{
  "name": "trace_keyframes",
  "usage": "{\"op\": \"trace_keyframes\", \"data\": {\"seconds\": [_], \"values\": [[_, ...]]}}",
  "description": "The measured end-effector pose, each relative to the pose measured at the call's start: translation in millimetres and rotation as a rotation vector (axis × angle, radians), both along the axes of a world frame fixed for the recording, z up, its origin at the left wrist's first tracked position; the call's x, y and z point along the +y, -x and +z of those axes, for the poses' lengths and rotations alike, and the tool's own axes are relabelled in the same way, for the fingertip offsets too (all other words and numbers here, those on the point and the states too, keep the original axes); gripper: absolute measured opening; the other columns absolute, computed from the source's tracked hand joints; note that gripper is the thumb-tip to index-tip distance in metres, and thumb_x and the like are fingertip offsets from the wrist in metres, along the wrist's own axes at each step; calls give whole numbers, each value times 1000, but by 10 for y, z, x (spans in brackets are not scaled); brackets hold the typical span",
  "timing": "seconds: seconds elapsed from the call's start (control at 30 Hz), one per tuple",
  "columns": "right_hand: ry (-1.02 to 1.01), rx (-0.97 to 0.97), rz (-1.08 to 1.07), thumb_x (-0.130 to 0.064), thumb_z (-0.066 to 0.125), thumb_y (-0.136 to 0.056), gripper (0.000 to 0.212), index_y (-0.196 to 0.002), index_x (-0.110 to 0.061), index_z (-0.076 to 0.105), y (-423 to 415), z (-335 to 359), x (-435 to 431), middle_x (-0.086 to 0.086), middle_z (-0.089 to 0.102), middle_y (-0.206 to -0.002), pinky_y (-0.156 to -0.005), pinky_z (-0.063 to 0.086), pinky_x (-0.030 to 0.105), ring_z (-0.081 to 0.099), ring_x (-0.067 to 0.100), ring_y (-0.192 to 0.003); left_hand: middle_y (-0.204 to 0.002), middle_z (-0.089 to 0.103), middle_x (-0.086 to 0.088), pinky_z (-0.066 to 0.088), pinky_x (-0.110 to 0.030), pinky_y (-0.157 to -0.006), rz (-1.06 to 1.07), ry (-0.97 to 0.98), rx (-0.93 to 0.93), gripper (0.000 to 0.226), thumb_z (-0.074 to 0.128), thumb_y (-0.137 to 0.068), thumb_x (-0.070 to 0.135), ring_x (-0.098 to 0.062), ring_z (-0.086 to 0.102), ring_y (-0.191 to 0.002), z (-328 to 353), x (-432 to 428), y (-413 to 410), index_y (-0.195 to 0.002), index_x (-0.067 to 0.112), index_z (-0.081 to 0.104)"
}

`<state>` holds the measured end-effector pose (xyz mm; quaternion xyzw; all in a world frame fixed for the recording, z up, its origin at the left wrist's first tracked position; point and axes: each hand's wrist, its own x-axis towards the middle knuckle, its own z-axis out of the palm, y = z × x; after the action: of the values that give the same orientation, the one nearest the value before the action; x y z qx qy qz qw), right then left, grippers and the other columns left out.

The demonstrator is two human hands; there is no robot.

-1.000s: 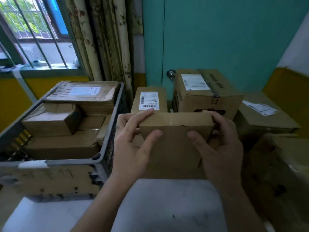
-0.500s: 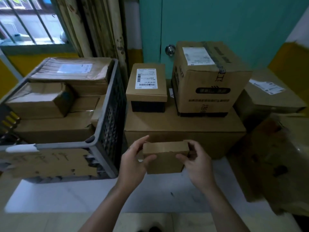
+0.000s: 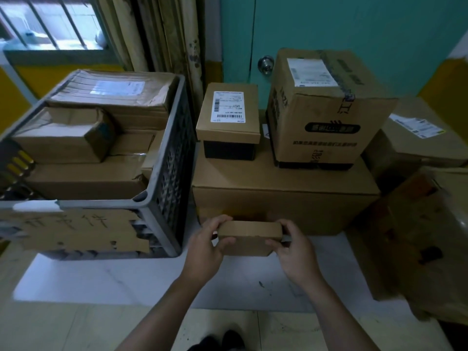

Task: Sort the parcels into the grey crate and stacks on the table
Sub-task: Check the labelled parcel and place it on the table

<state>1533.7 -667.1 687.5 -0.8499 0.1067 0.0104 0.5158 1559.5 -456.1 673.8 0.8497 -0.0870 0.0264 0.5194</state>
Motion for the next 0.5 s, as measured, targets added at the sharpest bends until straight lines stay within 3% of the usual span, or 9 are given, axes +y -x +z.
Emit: {"op": "trace_keyframes", "data": {"seconds": [0.23, 0.37, 0.5], "values": [[65, -37, 1, -24, 70, -91, 33, -114, -37, 50, 24, -62, 13, -9, 58, -108, -70, 47, 25, 57, 9, -91, -114, 56, 24, 46, -5, -76, 6, 8, 2, 52, 75, -86, 10, 16, 50, -105, 11, 3, 14, -112, 48, 53], [69, -29, -12, -24, 70, -91, 34, -119, -34, 54, 23, -103, 10, -6, 61, -114, -81, 53, 40, 58, 18, -102, -112, 57, 23, 47, -9, -74, 12, 9, 24, 51, 76, -85, 10, 14, 51, -105, 42, -5, -1, -108, 50, 54], [73, -43, -19, -23, 70, -90, 32, -115, -35, 53, 29, -105, 19, -6, 61, -113, -80, 53, 41, 58, 19, -102, -111, 57, 25, 51, -17, -77, 16, -2, 36, 50, 78, -84, 12, 15, 50, -103, 74, 1, 7, -105, 51, 54]]}}
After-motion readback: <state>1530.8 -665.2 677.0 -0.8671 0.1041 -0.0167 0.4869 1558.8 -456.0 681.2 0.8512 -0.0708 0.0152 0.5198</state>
